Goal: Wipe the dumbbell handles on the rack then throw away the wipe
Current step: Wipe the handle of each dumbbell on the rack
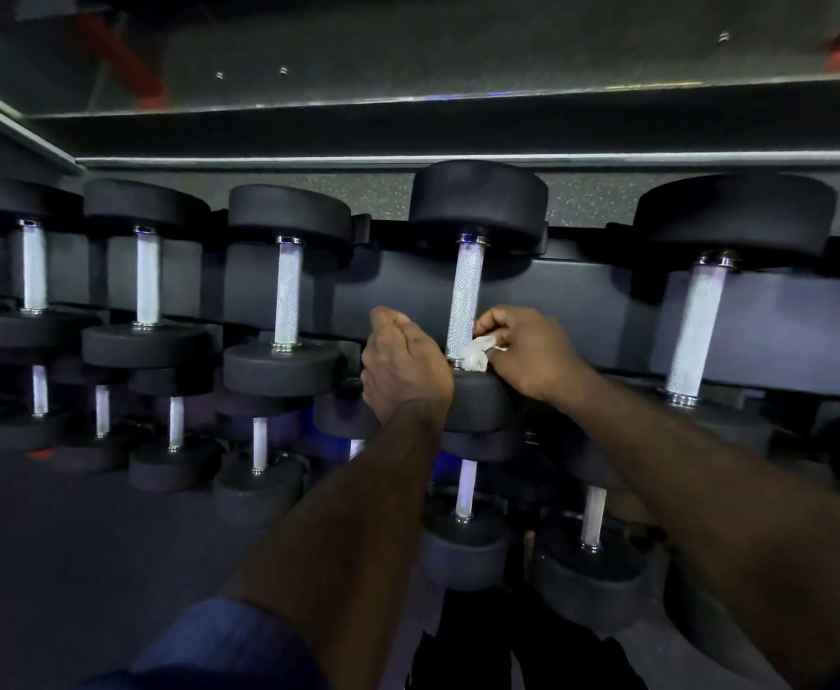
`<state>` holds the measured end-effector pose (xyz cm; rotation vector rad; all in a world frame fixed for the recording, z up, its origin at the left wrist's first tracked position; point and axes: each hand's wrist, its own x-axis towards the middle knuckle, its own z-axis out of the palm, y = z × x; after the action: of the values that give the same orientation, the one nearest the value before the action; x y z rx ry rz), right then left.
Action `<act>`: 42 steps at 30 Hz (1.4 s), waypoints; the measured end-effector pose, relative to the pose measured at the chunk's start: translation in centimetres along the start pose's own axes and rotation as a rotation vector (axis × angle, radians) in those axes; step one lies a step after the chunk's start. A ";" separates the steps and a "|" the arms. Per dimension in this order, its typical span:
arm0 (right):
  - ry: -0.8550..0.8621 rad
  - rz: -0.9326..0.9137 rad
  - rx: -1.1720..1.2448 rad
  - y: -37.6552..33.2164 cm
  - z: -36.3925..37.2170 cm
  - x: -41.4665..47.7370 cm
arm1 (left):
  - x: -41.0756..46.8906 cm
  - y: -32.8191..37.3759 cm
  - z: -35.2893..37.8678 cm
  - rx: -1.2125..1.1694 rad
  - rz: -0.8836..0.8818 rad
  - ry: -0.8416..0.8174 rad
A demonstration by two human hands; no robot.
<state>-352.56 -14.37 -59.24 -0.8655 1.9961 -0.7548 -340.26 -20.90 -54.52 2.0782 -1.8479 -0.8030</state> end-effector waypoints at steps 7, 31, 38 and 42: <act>-0.065 -0.505 -0.215 -3.2 -2.1 -1.0 | -0.5 0.5 -0.4 -0.094 0.014 0.011; -0.070 -0.959 -0.866 -4.7 -3.9 3.9 | -0.4 0.2 -0.4 -0.181 0.034 0.001; -0.128 -0.967 -0.712 -1.8 -2.6 0.5 | -0.3 0.1 -0.4 -0.159 0.049 -0.022; 0.272 -0.688 -0.377 -2.8 -2.5 3.1 | -0.3 0.2 -0.4 -0.165 0.052 -0.017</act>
<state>-355.20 -17.91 -57.29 -1.8093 2.1167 -0.9147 -340.19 -20.67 -54.05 1.9206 -1.7716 -0.9291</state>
